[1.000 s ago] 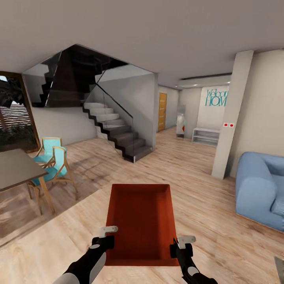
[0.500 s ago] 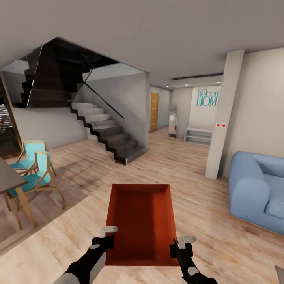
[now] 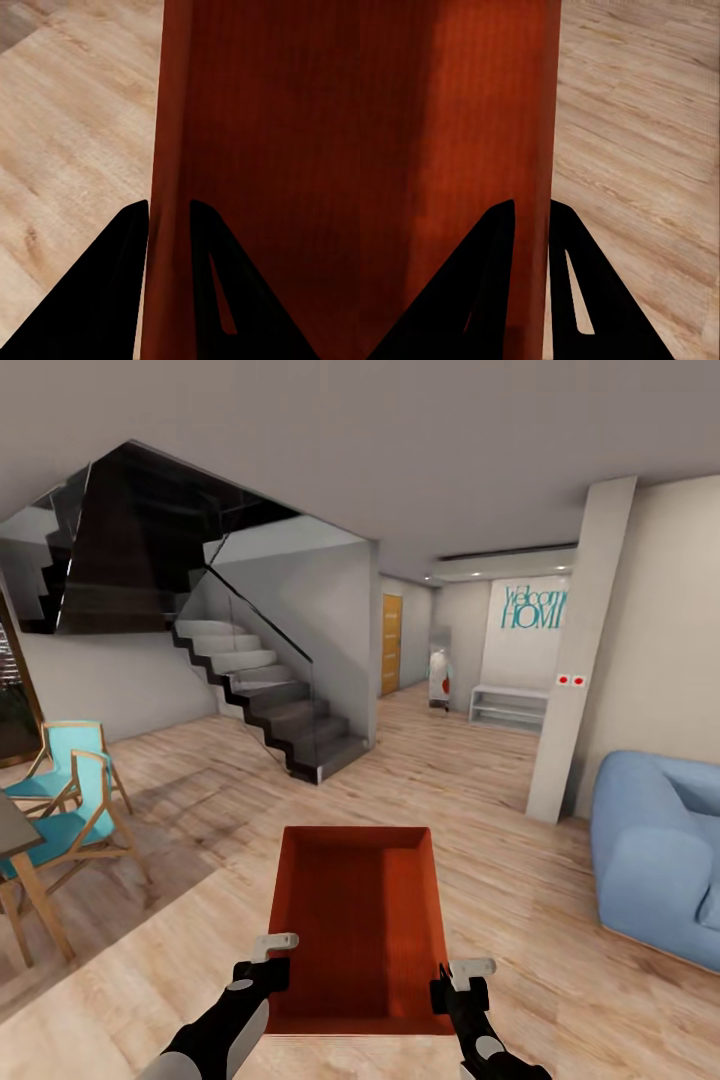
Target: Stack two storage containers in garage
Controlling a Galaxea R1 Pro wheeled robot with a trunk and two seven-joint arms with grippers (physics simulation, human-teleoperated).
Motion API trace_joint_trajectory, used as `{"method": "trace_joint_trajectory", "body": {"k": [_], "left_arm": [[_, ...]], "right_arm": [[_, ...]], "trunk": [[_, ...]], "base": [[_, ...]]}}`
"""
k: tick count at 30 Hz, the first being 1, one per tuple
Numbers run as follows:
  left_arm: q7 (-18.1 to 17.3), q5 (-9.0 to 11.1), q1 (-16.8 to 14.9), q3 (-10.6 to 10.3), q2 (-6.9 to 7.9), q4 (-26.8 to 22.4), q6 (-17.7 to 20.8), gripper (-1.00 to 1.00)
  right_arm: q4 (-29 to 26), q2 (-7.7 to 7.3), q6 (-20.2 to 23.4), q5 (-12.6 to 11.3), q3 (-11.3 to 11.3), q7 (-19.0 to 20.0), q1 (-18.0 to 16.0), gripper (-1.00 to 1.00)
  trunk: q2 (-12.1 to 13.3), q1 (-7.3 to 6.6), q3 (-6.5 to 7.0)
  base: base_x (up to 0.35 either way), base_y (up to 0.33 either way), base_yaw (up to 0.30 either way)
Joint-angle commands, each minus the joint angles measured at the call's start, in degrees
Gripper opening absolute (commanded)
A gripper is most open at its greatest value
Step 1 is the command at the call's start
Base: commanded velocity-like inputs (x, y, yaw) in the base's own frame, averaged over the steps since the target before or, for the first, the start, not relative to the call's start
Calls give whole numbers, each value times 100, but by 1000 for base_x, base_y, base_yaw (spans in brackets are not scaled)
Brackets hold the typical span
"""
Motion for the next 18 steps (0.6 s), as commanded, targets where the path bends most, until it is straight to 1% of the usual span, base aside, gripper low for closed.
{"method": "trace_joint_trajectory", "body": {"k": [1,4,7,11,18], "left_arm": [[96,60,0,-57,13,13,37,-100],[96,60,0,-57,13,13,38,-100],[96,60,0,-57,13,13,35,-100],[96,60,0,-57,13,10,34,-100],[96,60,0,-57,13,12,34,-100]], "right_arm": [[-4,-13,-329,-70,-27,-245,-10,-100],[-4,-9,-331,-63,-27,-247,-10,-100],[-4,-10,-339,-62,-25,-299,-10,-100],[-4,-13,-349,-55,-26,-386,-10,-100],[-4,-13,-350,-45,-27,-392,-10,-100]], "trunk": [[-7,5,-10],[-7,5,-10],[-7,5,-10],[-7,5,-10],[-7,5,-10]], "base": [[321,0,0],[321,0,-7],[322,0,-123],[321,0,-249],[322,0,-280]]}}
